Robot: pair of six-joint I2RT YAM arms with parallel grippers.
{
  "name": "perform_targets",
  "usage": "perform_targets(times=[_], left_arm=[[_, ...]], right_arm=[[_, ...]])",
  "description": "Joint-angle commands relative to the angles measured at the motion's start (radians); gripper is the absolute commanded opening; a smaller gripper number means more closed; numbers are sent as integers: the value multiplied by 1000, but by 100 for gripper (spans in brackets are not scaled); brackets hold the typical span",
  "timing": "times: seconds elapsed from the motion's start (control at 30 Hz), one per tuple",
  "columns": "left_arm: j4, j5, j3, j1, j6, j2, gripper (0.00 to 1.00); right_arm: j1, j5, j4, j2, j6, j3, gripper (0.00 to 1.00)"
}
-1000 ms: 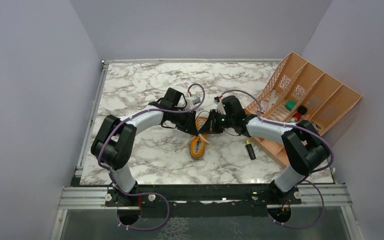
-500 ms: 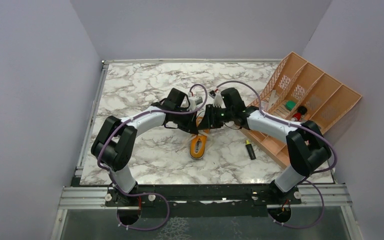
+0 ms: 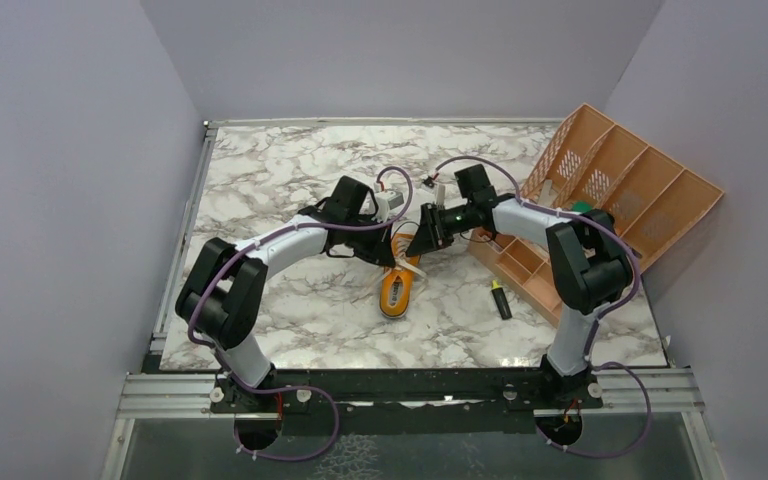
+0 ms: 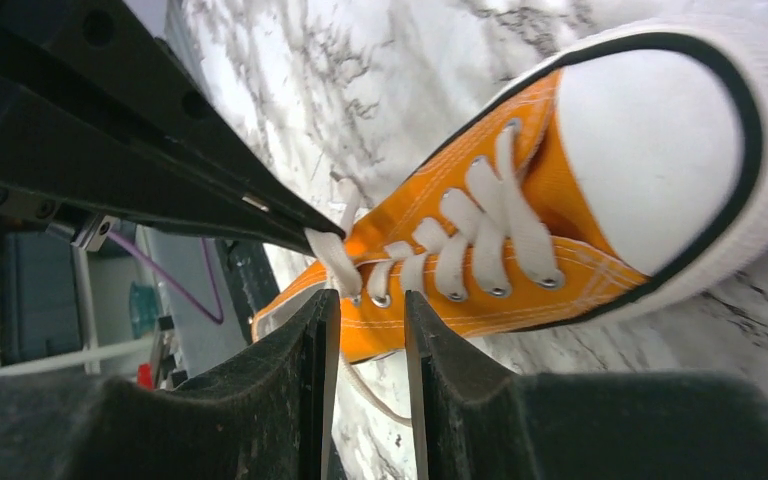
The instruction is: Tie the shoes
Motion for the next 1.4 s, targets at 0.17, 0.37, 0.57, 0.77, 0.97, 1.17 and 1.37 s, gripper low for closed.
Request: perform_targets(times=[0.17,0.37,0.57,0.77,0.97,1.17,1.37], left_arm=[[26,-25,-4,-5,10,-36,0],[28,-12,6,-13,9,-37,0],[28,-12,1,-20,7,-40,0],[28,-14,-5,-28,4,-44,0],[28,-24,-9,-31,-2,-49,0],[28,-28,-8,-33,-2,-51,0],[28,-32,-14,-34,-4,-52,0]], right_arm=[[43,-136,61,38,-12,22,35],[52,-147,84,85,37,54,23],[52,-146,137,87,83,41,28],[52,-167,146,100,94,33,29],[52,-176,137,106,84,31,21],[52,-170,119,117,64,31,22],[52,-179,153,105,93,25,2]])
